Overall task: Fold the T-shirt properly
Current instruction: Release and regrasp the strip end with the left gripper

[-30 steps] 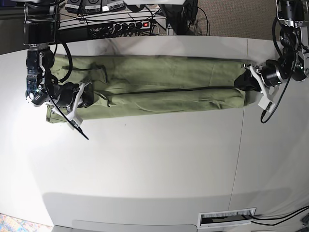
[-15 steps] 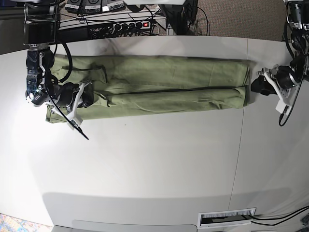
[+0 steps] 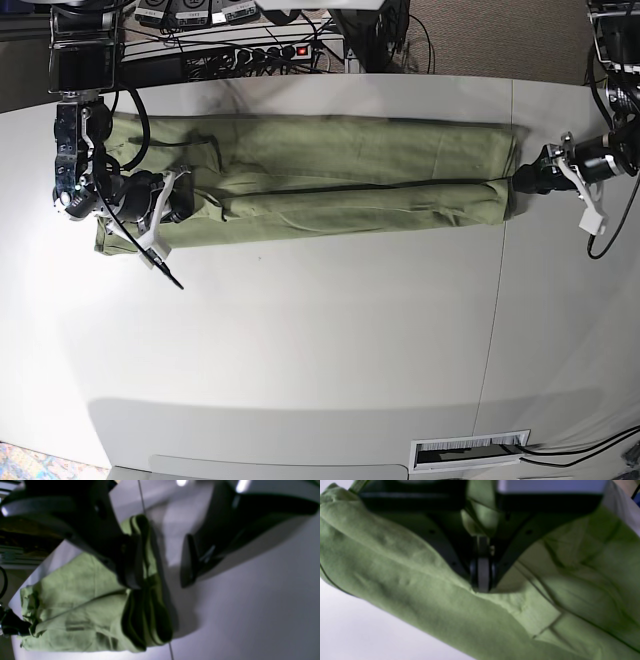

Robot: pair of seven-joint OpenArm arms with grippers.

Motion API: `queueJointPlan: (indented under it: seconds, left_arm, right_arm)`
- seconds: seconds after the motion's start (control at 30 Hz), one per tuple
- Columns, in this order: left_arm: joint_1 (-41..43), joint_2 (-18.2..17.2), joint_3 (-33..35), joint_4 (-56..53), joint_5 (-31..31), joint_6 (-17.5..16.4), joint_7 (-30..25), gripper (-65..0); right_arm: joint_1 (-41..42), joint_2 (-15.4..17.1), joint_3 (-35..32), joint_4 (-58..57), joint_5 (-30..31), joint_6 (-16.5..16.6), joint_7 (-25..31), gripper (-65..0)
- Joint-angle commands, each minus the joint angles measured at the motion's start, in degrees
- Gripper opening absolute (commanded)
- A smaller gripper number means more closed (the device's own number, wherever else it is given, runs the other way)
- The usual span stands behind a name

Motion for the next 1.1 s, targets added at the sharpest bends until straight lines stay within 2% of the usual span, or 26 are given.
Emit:
queueJointPlan:
  seconds: [0.0, 0.27, 0.6, 0.97, 1.07]
  left_arm:
    - [-0.48, -1.09, -0.11, 0.46, -0.57, -0.15, 0.17, -37.8]
    - [-0.46, -0.9, 2.75, 0.48, -2.71, -0.98, 0.81, -37.8]
    - [-0.48, 1.18, 2.93, 0.48, -3.58, -1.03, 1.44, -37.8]
    - [-0.48, 5.27, 2.93, 0.48, -2.56, -1.42, 0.37, -38.1]
    - [-1.05, 4.94, 2.91, 0.48, -2.67, -1.42, 0.35, -46.2]
  right_arm:
    - [0.66, 0.96, 0.37, 0.31, -1.36, -0.34, -1.29, -65.0]
    - [0.66, 0.96, 0.37, 0.31, -1.18, -0.34, -1.38, -65.0]
    - [0.66, 0.96, 0.37, 0.31, -1.16, -0.34, -1.33, -65.0]
    - [0.66, 0.96, 0.37, 0.31, -1.16, -0.34, -2.16, -65.0]
    - [0.66, 0.96, 0.37, 0.31, -1.14, -0.34, -2.12, -65.0]
